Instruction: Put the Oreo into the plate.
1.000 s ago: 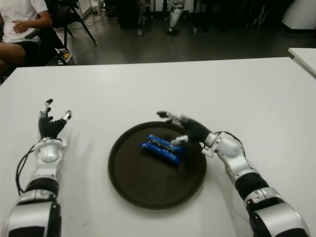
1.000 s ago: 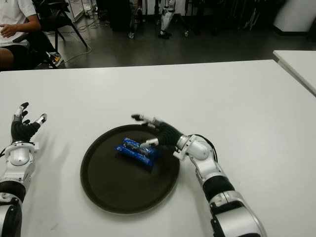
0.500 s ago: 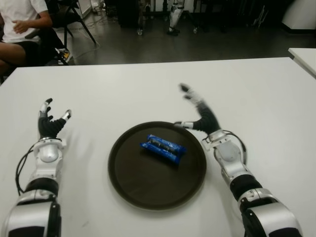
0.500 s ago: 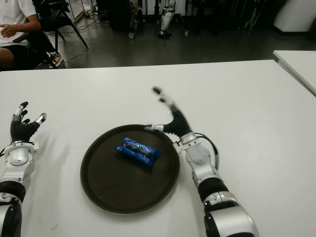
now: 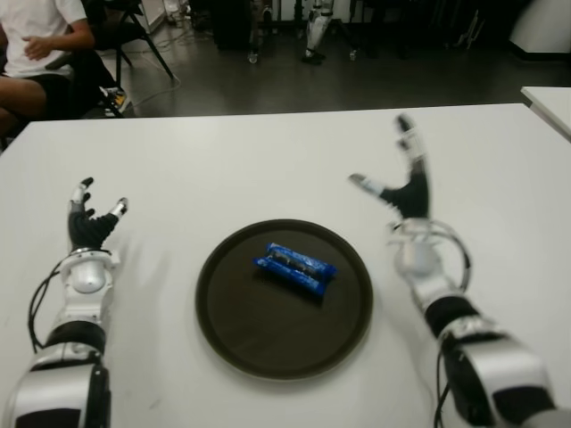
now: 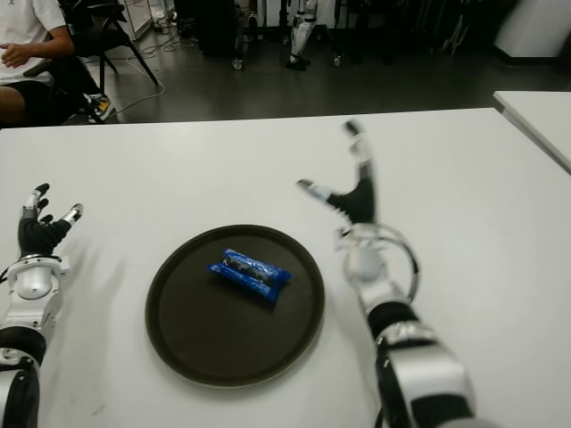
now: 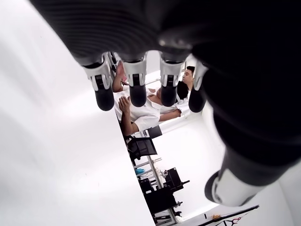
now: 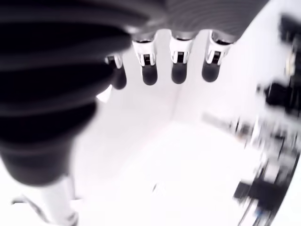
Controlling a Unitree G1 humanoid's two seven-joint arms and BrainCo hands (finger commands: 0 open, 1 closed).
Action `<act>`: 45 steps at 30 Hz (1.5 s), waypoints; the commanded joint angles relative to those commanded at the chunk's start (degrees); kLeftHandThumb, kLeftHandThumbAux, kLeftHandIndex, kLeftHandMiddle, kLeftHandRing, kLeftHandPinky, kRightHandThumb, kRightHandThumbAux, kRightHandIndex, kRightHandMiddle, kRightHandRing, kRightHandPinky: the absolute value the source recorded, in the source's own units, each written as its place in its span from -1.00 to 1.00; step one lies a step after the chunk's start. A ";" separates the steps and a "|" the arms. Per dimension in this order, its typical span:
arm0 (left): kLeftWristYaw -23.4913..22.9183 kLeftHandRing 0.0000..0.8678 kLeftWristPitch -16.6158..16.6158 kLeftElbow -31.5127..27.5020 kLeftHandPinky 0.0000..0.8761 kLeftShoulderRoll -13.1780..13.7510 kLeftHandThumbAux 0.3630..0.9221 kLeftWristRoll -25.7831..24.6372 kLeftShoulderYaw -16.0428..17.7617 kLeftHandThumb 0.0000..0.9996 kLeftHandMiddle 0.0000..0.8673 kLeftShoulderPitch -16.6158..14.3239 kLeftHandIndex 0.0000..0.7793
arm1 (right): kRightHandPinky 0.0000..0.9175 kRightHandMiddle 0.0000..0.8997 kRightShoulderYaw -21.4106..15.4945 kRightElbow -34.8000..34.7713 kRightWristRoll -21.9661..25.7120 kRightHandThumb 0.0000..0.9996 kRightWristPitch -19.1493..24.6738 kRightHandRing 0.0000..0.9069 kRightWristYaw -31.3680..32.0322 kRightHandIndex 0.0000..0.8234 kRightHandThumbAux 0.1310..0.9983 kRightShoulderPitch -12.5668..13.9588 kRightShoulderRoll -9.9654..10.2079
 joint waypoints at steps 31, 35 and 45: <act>-0.83 -1.00 -0.39 0.54 -1.00 0.33 0.32 -0.32 0.48 -1.00 -1.00 -0.05 -1.00 | -1.00 -1.00 -4.86 6.22 7.39 -1.00 22.68 -1.00 7.44 -1.00 0.47 -1.66 -5.54; -0.88 -1.00 -0.46 0.36 -1.00 0.39 0.32 -0.17 0.41 -1.00 -1.00 0.15 -1.00 | -1.00 -1.00 -5.00 6.33 7.75 -1.00 24.29 -1.00 7.24 -0.99 0.44 -1.53 -5.47; -1.04 -1.00 -0.13 0.52 -1.00 0.45 0.29 -0.06 0.29 -1.00 -1.00 0.36 -1.00 | -1.00 -1.00 -5.99 6.23 9.21 -1.00 27.12 -1.00 7.53 -0.98 0.42 -1.50 -4.67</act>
